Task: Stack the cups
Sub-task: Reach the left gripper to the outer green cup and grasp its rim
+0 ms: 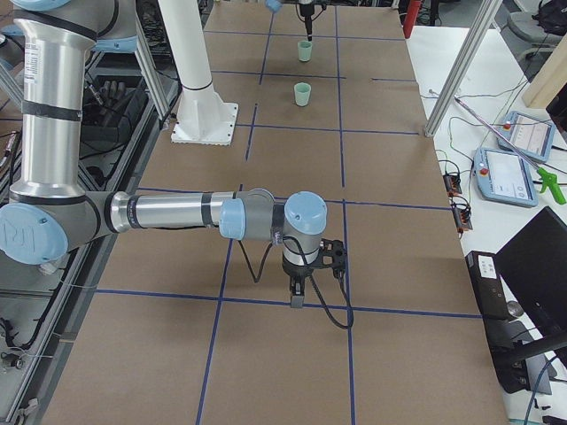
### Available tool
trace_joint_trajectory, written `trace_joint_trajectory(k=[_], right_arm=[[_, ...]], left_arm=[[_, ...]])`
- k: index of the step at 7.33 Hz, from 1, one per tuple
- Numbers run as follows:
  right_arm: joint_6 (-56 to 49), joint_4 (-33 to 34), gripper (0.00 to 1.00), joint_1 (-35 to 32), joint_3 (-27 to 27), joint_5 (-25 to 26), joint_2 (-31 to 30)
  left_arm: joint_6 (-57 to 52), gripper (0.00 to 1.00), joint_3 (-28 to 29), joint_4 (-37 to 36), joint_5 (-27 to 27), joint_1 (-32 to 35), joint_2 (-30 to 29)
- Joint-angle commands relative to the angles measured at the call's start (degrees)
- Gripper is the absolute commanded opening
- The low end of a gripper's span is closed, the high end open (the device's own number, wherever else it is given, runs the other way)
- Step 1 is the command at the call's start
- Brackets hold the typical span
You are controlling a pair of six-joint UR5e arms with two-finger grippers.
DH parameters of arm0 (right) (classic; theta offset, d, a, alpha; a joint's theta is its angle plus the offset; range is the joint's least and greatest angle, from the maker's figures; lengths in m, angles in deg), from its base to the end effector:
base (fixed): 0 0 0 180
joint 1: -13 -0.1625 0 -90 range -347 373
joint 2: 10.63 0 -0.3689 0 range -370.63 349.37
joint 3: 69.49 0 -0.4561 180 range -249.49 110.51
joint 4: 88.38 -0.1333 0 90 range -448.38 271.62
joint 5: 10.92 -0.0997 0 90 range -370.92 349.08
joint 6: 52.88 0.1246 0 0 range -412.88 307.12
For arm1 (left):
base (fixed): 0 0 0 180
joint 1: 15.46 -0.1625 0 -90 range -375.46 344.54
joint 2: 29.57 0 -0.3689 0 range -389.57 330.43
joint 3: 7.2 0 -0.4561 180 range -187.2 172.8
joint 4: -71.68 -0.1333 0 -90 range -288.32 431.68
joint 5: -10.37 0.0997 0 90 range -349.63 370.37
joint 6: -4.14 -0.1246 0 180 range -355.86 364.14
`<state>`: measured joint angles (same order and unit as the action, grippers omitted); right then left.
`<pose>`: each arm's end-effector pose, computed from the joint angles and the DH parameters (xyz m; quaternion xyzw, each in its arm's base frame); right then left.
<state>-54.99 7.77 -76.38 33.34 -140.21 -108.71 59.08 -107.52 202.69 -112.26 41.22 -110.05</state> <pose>0.0490 -0.5006 0.5888 -0.0071 -0.3363 -0.0183 0.9416 0.2410 -0.4870 0.5317 0.0631 0.4268 -0.0697 0.8994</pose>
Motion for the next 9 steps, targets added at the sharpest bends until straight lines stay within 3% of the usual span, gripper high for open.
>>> trace_joint_trajectory(k=[1, 5, 7, 9], right_arm=[[0.0, 0.0, 1.0, 0.1, 0.0, 0.0, 0.0], [0.0, 0.0, 1.0, 0.1, 0.0, 0.0, 0.0], [0.0, 0.0, 1.0, 0.1, 0.0, 0.0, 0.0], [0.0, 0.0, 1.0, 0.0, 0.0, 0.0, 0.0]], left_arm=[[0.6, 0.01, 0.1, -0.4, -0.1, -1.0, 0.0], [0.6, 0.0, -0.2, -0.5, -1.7, -1.0, 0.0], [0.6, 0.0, -3.4, -0.8, -1.6, -0.6, -0.4], [5.9, 0.0, -9.9, -10.4, -0.9, -0.2, -5.1]])
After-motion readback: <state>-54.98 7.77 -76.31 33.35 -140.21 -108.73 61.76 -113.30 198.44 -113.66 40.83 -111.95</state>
